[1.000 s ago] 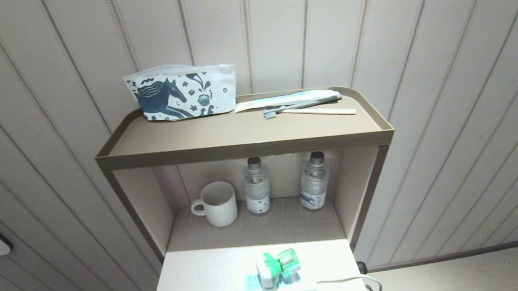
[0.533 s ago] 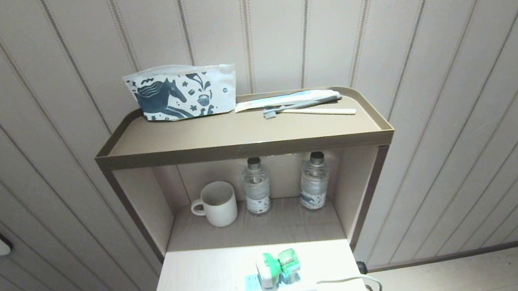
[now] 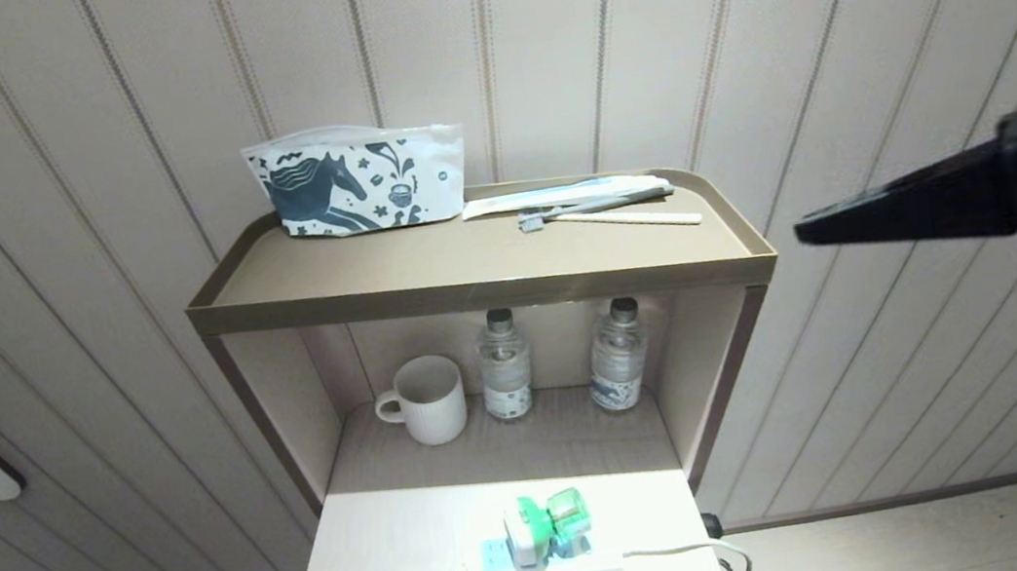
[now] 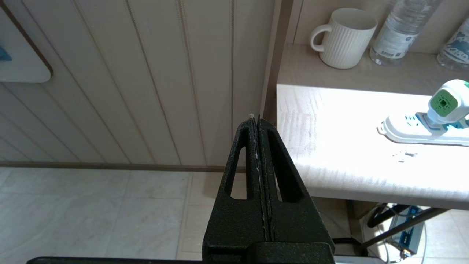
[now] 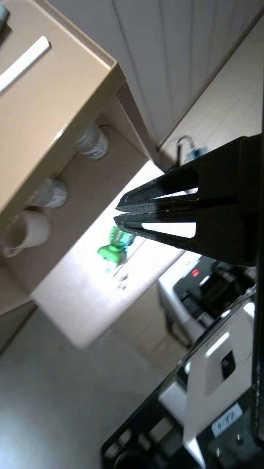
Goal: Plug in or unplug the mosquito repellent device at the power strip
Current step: Hold the socket with your left hand and unplug it with your right hand
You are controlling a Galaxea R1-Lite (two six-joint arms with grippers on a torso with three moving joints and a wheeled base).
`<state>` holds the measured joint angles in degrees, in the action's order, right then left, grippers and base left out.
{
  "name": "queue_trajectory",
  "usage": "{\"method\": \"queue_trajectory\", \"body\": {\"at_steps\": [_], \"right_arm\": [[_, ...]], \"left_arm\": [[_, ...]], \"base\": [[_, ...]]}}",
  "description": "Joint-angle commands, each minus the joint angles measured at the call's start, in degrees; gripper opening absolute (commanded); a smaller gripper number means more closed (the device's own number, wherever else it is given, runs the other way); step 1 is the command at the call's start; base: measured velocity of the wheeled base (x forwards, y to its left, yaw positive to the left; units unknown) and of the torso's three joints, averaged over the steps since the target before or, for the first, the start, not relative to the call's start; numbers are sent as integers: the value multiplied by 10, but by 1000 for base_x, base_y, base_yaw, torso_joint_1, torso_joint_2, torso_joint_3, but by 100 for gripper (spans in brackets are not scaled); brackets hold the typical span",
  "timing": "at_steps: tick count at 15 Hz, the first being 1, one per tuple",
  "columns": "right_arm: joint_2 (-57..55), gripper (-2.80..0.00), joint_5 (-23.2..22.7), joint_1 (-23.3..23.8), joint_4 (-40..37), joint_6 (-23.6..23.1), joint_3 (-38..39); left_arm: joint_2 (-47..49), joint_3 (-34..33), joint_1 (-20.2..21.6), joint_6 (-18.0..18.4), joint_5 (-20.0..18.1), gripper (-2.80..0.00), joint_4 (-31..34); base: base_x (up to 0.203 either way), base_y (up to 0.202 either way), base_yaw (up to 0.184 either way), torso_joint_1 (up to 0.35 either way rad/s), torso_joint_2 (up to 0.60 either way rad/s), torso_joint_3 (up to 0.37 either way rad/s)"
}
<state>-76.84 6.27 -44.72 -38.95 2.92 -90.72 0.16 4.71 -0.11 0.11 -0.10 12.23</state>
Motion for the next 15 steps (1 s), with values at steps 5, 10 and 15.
{"method": "queue_trajectory", "body": {"at_steps": [5, 10, 15], "right_arm": [[-60, -280, 42, -85, -124, -149, 9], [-102, -280, 33, -140, -130, -204, 78], [-184, -280, 29, -156, -127, -214, 96]], "left_arm": [[0, 0, 0, 1, 0, -280, 1], [0, 0, -1, 1, 0, -280, 1], [0, 0, 0, 0, 0, -280, 1]], "base": [[0, 0, 0, 0, 0, 0], [0, 0, 0, 0, 0, 0], [0, 0, 0, 0, 0, 0]]}}
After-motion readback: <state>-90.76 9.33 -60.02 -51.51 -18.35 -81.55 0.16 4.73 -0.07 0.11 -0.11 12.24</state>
